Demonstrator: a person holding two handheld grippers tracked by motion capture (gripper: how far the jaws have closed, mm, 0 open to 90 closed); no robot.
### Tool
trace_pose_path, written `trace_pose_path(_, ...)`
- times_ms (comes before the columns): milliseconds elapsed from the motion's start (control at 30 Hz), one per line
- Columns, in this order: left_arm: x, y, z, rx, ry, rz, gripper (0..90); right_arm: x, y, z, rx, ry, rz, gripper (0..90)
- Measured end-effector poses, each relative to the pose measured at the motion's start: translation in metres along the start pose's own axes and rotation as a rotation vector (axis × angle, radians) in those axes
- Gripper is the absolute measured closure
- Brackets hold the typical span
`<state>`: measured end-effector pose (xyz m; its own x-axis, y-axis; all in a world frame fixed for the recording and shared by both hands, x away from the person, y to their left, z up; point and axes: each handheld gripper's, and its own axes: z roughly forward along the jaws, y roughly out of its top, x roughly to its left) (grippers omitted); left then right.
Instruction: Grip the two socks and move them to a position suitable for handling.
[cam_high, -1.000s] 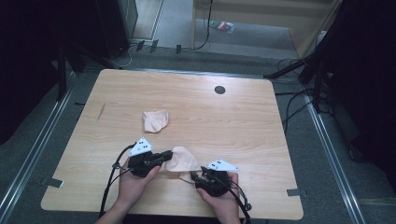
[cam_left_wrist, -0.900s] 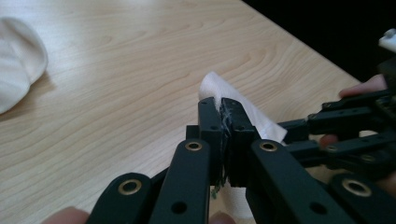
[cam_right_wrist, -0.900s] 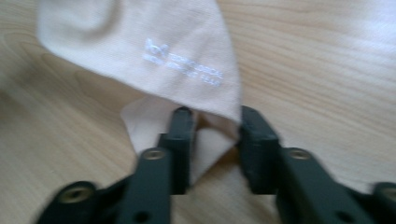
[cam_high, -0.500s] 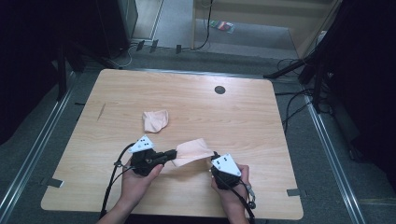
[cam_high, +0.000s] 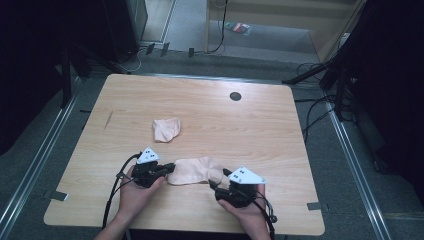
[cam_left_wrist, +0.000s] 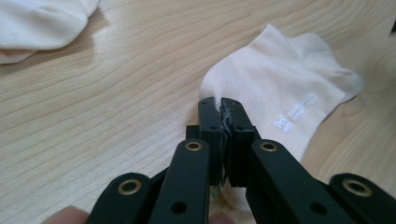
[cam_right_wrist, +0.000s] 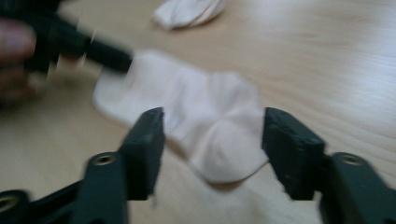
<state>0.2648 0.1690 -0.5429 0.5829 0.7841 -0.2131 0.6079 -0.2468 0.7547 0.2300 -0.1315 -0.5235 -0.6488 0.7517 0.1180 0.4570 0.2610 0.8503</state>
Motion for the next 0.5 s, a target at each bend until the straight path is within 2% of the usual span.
trace_pose_path(67,0.001,-0.001,0.001,0.007,0.006,0.004,88.9,-0.013,0.002,0.0,-0.052,-0.041,0.122,47.8)
trace_pose_path(100,0.001,-0.001,0.001,0.007,0.006,0.004,88.8,-0.018,0.002,0.005,-0.046,-0.092,0.157,49.7)
trace_pose_path(133,0.001,-0.002,0.003,0.017,0.011,0.004,88.8,-0.023,0.001,0.011,-0.017,-0.144,0.168,50.8)
trace_pose_path(167,0.001,-0.002,0.003,0.017,0.011,0.004,88.7,-0.023,0.001,0.011,-0.017,-0.144,0.168,50.8)
trace_pose_path(200,0.002,-0.002,0.003,0.023,0.01,0.011,88.7,-0.029,-0.001,0.024,0.034,-0.172,0.181,52.3)
trace_pose_path(267,0.002,-0.002,0.003,0.023,0.011,0.011,88.7,-0.029,-0.002,0.029,0.05,-0.168,0.182,53.5)
trace_pose_path(367,0.002,-0.003,0.003,0.022,0.012,0.012,88.7,-0.024,0.001,0.04,0.069,-0.179,0.119,56.0)
trace_pose_path(400,0.003,-0.004,0.003,0.022,0.01,0.007,88.7,-0.019,0.002,0.045,0.077,-0.175,0.084,59.1)
trace_pose_path(500,0.003,-0.004,0.003,0.023,0.011,0.01,88.7,-0.014,0.001,0.05,0.104,-0.195,0.052,62.9)
